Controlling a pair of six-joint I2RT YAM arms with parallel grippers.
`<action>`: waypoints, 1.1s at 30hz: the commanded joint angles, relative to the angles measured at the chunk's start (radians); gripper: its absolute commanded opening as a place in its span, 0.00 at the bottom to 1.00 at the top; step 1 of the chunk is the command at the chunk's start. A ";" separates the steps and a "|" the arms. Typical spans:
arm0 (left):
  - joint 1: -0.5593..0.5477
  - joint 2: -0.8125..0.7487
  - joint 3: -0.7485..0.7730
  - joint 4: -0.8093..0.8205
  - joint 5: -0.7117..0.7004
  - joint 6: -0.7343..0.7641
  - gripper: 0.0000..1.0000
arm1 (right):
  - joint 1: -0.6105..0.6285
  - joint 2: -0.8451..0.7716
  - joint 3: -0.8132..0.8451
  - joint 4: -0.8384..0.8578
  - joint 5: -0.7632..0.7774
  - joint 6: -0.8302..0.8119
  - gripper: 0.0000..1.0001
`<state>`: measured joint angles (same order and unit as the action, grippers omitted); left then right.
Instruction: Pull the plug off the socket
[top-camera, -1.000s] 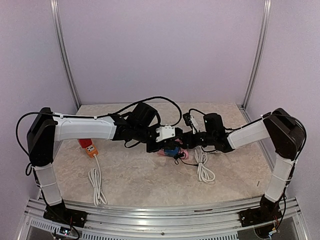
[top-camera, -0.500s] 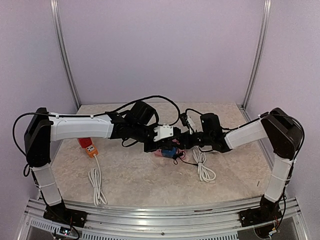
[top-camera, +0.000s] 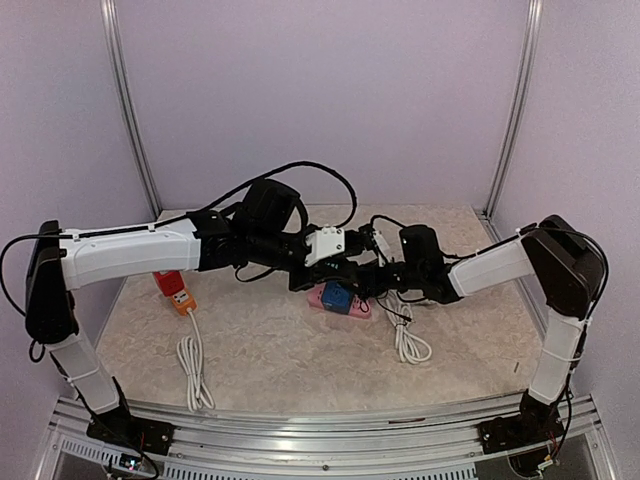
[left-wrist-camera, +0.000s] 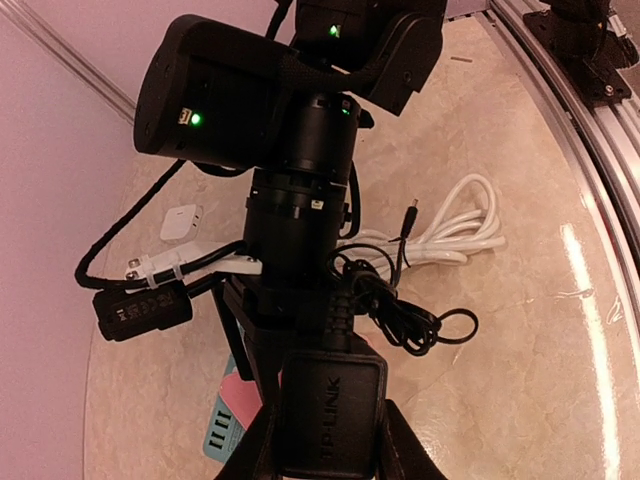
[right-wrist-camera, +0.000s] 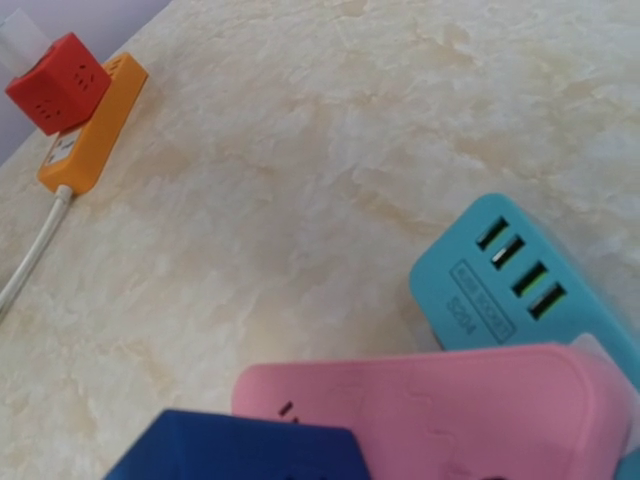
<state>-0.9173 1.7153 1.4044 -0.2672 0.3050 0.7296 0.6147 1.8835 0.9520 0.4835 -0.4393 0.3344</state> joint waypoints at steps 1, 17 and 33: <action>-0.009 -0.076 -0.077 0.023 -0.016 -0.035 0.12 | -0.007 -0.052 -0.024 -0.193 0.109 -0.050 0.68; -0.027 -0.241 -0.256 0.098 -0.029 -0.107 0.12 | 0.002 -0.581 -0.010 -0.455 -0.035 -0.174 0.67; -0.033 -0.254 -0.262 0.133 0.006 -0.115 0.13 | 0.237 -0.662 -0.109 -0.531 0.061 -0.274 0.56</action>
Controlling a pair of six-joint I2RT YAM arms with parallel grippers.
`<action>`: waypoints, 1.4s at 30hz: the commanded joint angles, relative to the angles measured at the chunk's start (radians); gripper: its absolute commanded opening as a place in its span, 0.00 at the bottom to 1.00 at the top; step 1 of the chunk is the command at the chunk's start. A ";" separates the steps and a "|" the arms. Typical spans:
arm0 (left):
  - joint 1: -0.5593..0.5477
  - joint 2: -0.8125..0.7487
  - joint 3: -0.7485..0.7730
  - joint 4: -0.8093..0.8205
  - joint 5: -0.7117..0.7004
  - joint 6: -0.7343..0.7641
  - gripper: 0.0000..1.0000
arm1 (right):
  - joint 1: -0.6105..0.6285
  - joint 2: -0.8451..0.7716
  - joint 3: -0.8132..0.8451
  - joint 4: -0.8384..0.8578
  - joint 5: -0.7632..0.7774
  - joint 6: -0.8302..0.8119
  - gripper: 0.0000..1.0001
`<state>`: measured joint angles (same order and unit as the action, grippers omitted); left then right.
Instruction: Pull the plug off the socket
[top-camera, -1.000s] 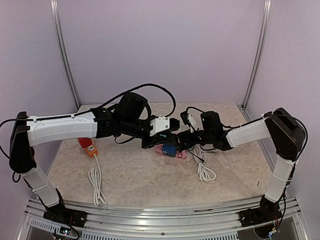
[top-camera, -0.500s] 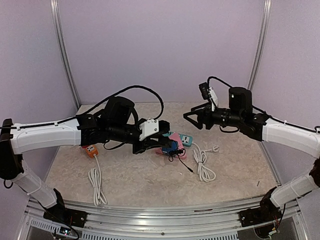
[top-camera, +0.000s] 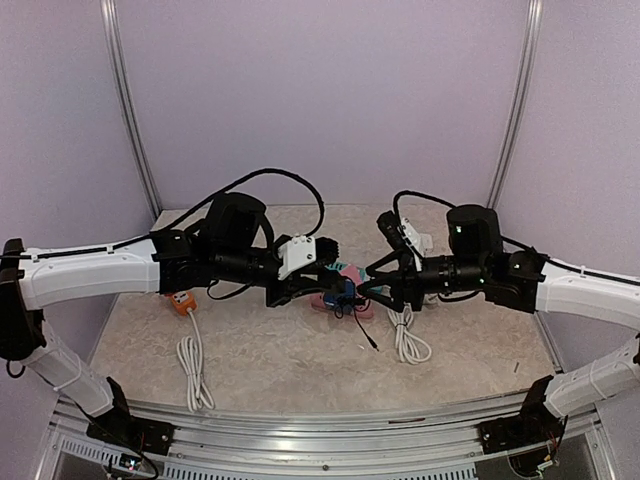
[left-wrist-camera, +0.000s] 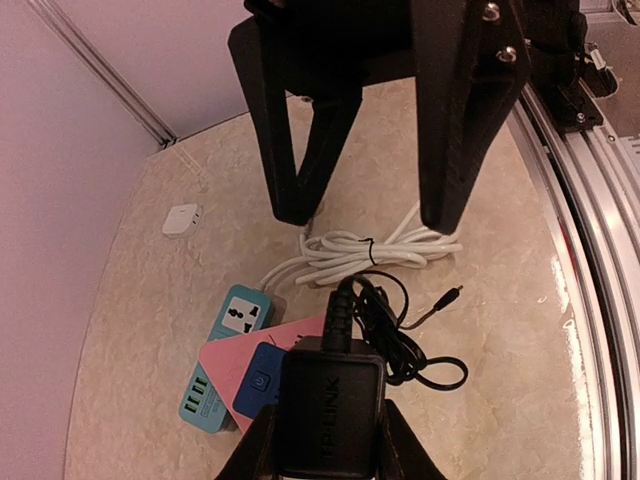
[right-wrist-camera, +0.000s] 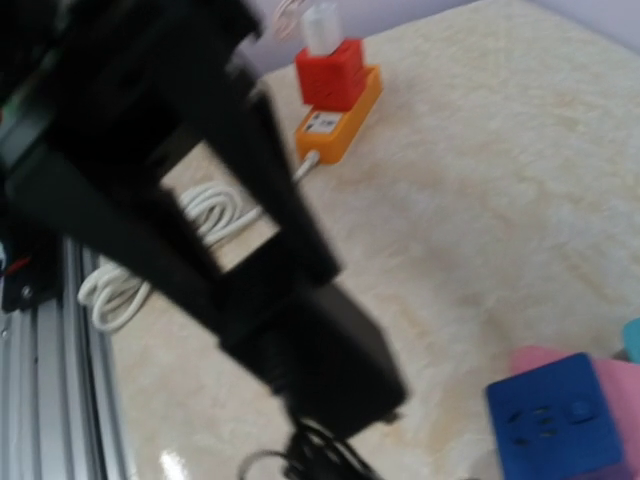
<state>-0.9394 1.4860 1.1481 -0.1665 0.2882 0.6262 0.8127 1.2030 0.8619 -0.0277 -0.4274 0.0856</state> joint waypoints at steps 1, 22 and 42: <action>-0.012 -0.024 -0.005 0.032 0.024 -0.013 0.13 | 0.046 0.027 -0.017 -0.019 0.058 -0.025 0.55; -0.023 -0.005 0.005 0.042 0.037 -0.011 0.13 | 0.062 0.078 0.050 -0.008 0.088 -0.031 0.04; -0.012 -0.035 -0.064 0.195 -0.152 -0.169 0.99 | -0.170 0.046 0.139 -0.048 0.283 0.054 0.00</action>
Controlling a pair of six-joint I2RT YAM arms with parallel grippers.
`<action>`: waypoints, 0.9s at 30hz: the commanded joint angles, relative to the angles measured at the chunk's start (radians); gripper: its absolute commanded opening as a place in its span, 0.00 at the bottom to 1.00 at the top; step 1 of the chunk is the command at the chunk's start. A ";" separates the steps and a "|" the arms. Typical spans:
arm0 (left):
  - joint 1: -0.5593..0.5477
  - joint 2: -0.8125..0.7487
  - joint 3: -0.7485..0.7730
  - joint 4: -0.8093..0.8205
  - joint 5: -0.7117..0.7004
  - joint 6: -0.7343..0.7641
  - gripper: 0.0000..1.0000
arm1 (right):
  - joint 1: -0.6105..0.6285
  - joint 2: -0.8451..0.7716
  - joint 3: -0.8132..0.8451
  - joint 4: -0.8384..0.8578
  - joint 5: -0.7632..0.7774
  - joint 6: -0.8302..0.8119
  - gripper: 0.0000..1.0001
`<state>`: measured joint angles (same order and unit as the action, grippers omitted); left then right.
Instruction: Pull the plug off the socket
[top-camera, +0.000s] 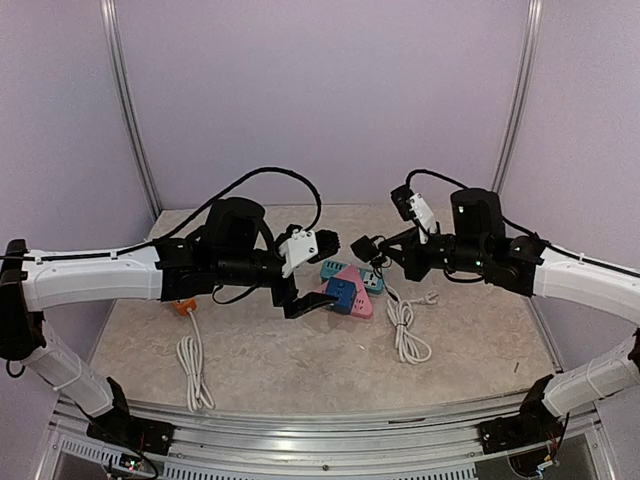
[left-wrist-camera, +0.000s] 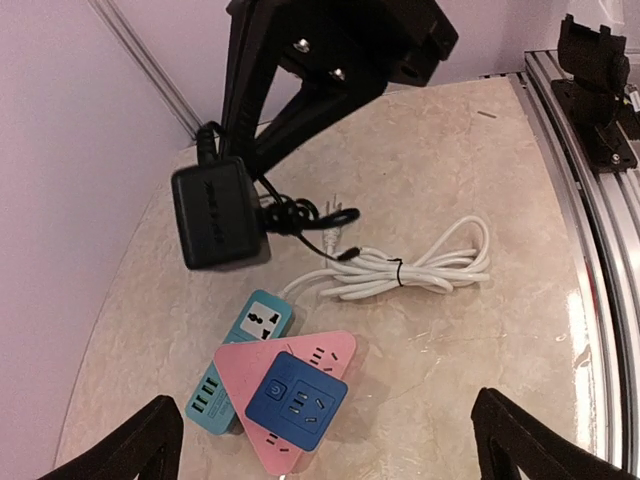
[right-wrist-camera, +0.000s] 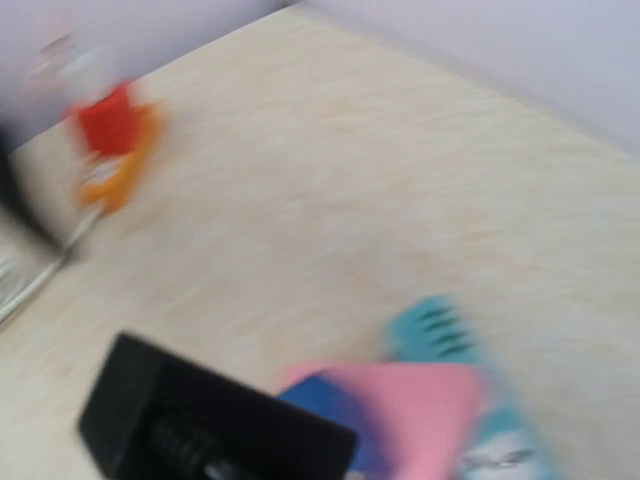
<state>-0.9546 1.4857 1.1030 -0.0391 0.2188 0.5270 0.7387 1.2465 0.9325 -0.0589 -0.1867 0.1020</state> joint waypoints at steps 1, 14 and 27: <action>0.004 -0.037 -0.022 0.073 -0.097 -0.086 0.99 | -0.125 0.018 0.088 -0.024 0.038 0.036 0.00; -0.003 -0.063 -0.105 0.154 -0.149 -0.268 0.99 | -0.347 0.441 0.408 -0.055 0.079 -0.005 0.00; -0.014 -0.099 -0.182 0.184 -0.196 -0.295 0.99 | -0.355 0.886 0.818 -0.100 0.053 0.025 0.00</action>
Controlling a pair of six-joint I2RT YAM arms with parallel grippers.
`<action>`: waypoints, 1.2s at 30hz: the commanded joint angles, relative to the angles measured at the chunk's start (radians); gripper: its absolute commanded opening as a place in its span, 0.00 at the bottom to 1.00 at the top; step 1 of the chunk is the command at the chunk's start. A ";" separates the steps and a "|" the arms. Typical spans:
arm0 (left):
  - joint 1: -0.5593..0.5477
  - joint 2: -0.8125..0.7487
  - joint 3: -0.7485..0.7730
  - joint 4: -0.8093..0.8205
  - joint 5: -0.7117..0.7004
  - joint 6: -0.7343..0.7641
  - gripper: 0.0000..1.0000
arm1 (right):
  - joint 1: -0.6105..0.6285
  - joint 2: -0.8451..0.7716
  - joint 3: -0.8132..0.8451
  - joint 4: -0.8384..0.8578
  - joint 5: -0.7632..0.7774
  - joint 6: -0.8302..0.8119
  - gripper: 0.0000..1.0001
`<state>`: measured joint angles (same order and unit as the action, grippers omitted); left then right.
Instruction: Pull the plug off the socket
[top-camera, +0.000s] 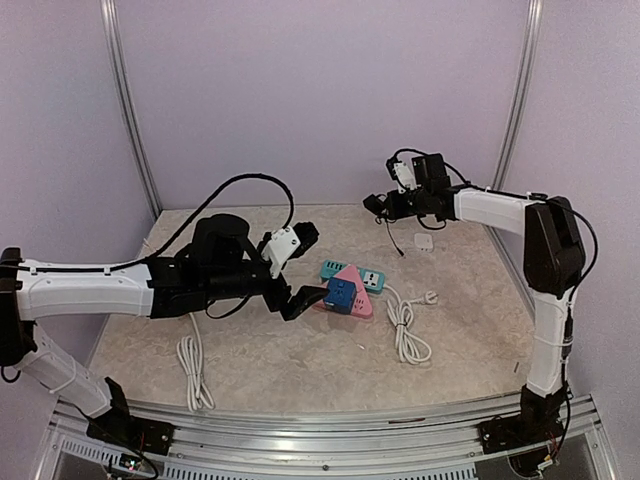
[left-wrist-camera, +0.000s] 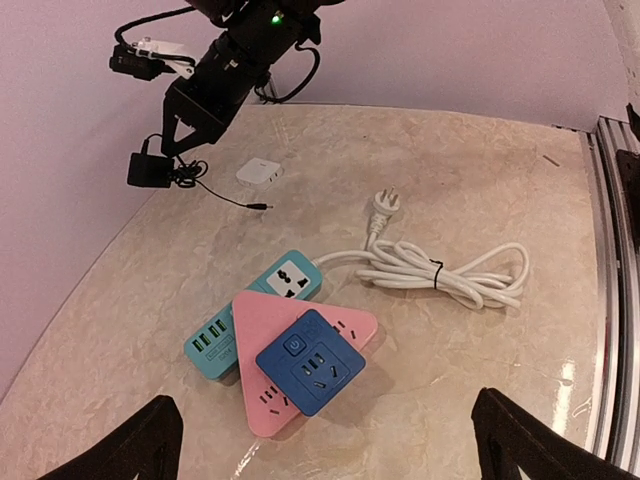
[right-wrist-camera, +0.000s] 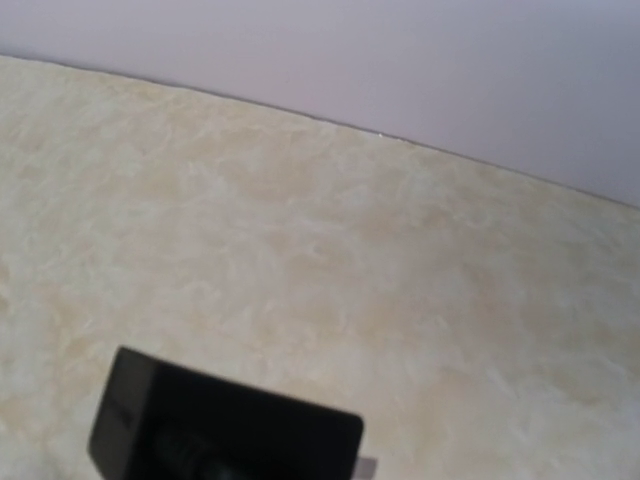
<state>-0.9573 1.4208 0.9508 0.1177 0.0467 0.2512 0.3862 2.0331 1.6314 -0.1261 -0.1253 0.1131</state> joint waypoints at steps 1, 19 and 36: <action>-0.011 -0.037 -0.033 0.028 -0.029 -0.020 0.99 | -0.003 0.135 0.161 -0.047 -0.009 0.014 0.00; -0.011 -0.057 -0.068 0.035 -0.057 -0.021 0.99 | -0.045 0.463 0.531 -0.193 0.080 0.024 0.00; 0.001 -0.014 -0.035 0.017 -0.113 -0.035 0.99 | -0.042 0.557 0.652 -0.263 0.165 -0.002 0.03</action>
<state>-0.9611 1.3949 0.9005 0.1417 -0.0528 0.2306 0.3355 2.5328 2.2639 -0.3561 0.0376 0.1162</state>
